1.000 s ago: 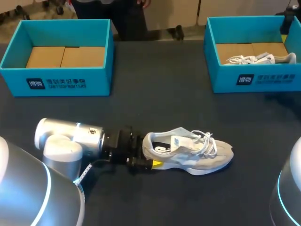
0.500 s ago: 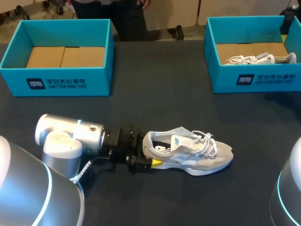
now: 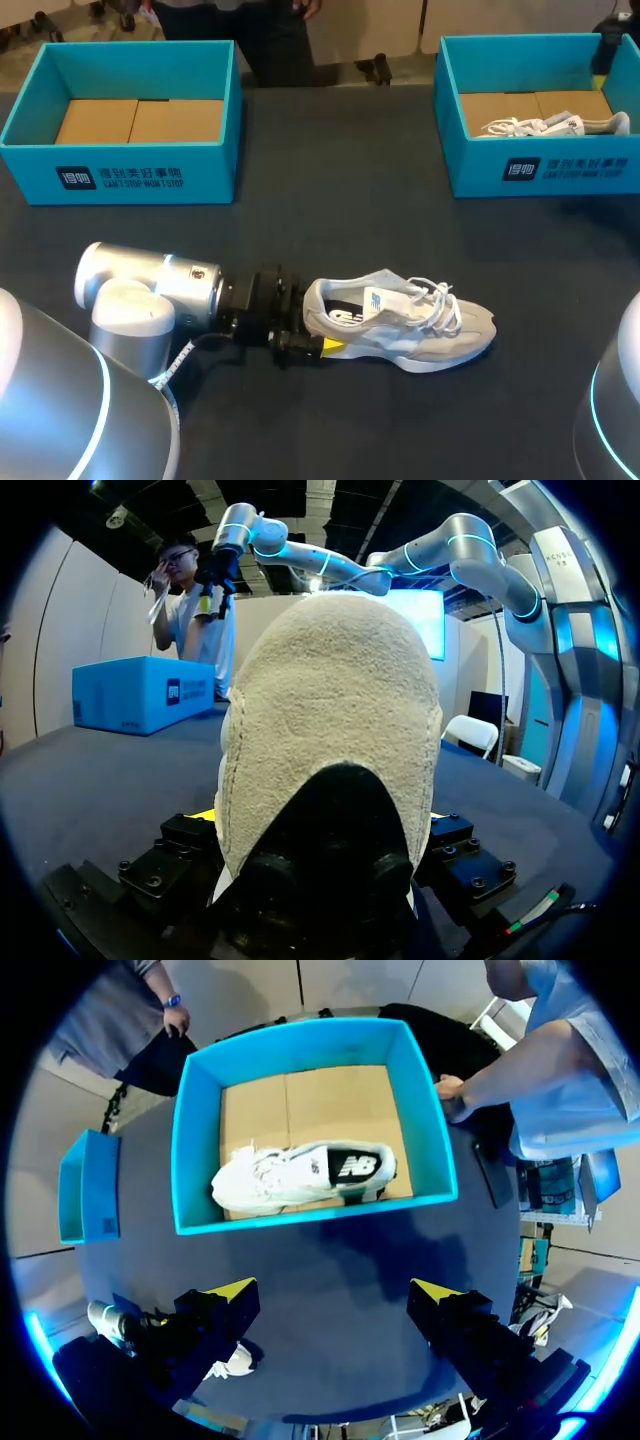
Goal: Take the shoe out of the shoebox, open the shoe tongue, remove and reinsert the insole, then place the shoe into the shoebox
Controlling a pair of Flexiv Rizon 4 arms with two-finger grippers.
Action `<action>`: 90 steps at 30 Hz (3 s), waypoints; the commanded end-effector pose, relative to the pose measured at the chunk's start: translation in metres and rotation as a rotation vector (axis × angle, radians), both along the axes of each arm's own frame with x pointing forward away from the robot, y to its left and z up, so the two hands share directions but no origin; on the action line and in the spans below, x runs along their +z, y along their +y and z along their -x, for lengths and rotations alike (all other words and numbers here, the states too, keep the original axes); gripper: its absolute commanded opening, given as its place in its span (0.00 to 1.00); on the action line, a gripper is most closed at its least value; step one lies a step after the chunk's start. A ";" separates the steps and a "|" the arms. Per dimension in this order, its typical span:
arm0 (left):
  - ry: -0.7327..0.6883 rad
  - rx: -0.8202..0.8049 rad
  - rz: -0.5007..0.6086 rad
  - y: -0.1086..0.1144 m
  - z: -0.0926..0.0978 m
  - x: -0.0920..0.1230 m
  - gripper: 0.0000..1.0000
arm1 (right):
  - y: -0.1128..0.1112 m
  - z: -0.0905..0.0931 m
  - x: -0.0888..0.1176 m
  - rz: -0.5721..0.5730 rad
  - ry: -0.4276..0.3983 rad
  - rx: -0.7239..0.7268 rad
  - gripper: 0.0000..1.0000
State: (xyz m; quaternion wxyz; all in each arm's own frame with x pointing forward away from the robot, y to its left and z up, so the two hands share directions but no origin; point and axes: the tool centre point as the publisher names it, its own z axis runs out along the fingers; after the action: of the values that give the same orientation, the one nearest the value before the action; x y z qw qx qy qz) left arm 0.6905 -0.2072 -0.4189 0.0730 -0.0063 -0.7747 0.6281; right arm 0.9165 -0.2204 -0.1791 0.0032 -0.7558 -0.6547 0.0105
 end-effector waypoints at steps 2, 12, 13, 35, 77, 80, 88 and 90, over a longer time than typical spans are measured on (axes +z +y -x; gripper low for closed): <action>0.000 -0.001 -0.002 0.000 -0.001 0.001 0.00 | 0.035 0.026 -0.007 0.032 0.026 -0.029 1.00; 0.000 -0.001 -0.002 0.000 -0.001 0.001 0.00 | 0.067 0.063 -0.001 -0.010 0.032 -0.122 1.00; 0.000 -0.001 -0.002 0.000 -0.001 0.001 0.00 | 0.067 0.063 -0.001 -0.010 0.032 -0.122 1.00; 0.000 -0.001 -0.002 0.000 -0.001 0.001 0.00 | 0.206 0.167 -0.035 -0.115 0.037 -0.013 1.00; 0.000 -0.001 -0.002 0.000 -0.001 0.001 0.00 | 0.354 0.224 -0.081 0.018 -0.028 0.060 1.00; 0.000 -0.001 -0.002 0.000 -0.001 0.001 0.00 | 0.373 0.226 -0.098 0.052 -0.020 0.076 1.00; 0.000 -0.001 -0.002 0.000 -0.001 0.001 0.00 | 0.391 0.235 -0.117 0.113 -0.017 0.013 1.00; 0.000 -0.001 -0.002 0.000 -0.001 0.001 0.00 | 0.392 0.240 -0.122 0.133 -0.035 0.008 1.00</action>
State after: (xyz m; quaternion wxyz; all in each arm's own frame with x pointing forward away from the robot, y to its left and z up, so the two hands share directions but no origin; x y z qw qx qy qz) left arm 0.6906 -0.2072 -0.4188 0.0730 -0.0063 -0.7746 0.6282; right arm 0.6796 0.1451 -0.2898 -0.0212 -0.7506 -0.6602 0.0148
